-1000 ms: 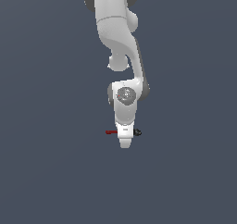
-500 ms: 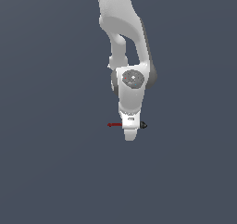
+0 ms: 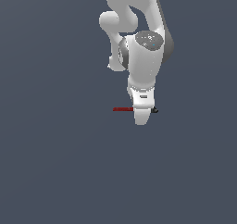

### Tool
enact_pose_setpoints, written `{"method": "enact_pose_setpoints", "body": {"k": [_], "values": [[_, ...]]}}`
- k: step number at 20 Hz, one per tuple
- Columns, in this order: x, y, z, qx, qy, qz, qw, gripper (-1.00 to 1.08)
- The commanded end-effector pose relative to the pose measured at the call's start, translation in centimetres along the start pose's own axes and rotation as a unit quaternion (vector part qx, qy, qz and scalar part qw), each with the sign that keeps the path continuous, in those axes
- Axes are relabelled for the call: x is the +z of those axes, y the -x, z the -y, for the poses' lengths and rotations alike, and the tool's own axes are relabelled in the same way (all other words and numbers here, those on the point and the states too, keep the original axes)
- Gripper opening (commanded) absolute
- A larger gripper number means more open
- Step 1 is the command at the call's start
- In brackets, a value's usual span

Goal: Pick up the object and move it to a goal position.

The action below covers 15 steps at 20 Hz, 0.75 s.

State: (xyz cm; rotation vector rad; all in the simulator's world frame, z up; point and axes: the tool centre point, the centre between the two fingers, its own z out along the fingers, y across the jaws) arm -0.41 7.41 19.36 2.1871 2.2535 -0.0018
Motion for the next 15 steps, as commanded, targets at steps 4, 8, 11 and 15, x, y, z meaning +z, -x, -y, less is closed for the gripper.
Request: {"method": "enact_pose_setpoints", "body": {"k": [4, 8, 11, 15], "values": [[-4.7, -1.3, 0.5, 0.0, 0.0, -0.001, 1.0, -1.0], [-7.0, -1.9, 0.6, 0.001, 0.0, -0.001, 1.0, -1.0], [-7.9, -2.1, 0.6, 0.001, 0.0, -0.001, 1.0, -1.0], [-8.4, -2.2, 0.6, 0.001, 0.0, -0.001, 1.0, -1.0]]}}
